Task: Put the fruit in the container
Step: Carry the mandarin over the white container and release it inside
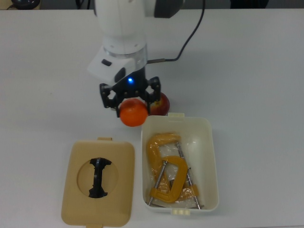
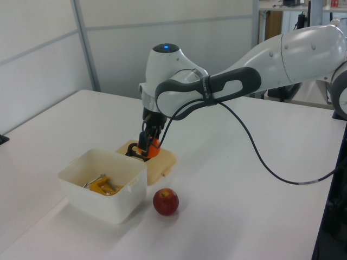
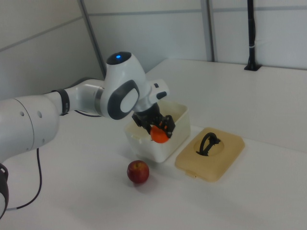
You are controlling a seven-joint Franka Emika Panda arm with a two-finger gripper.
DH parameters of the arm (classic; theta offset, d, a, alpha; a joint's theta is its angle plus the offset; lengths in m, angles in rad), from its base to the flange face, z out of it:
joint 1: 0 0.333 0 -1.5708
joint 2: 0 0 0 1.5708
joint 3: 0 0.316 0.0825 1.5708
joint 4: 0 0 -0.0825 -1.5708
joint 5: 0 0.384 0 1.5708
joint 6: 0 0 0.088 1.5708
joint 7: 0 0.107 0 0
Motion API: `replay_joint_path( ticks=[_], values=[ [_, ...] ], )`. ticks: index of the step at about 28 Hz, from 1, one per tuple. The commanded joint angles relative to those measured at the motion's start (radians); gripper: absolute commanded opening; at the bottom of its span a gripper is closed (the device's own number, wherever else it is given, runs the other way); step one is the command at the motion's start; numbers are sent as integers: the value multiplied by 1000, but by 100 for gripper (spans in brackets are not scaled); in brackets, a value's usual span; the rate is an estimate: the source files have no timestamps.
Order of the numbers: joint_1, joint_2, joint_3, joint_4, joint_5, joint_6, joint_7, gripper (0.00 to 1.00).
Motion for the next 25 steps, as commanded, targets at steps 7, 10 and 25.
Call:
replay_joint_path(
  ticks=[7, 10, 25],
  values=[
    [86, 68, 28, 99, -94, 58, 165, 65],
    [89, 70, 28, 99, -126, 56, 201, 100],
    [88, 20, 25, 88, -140, -244, 132, 100]
  ],
)
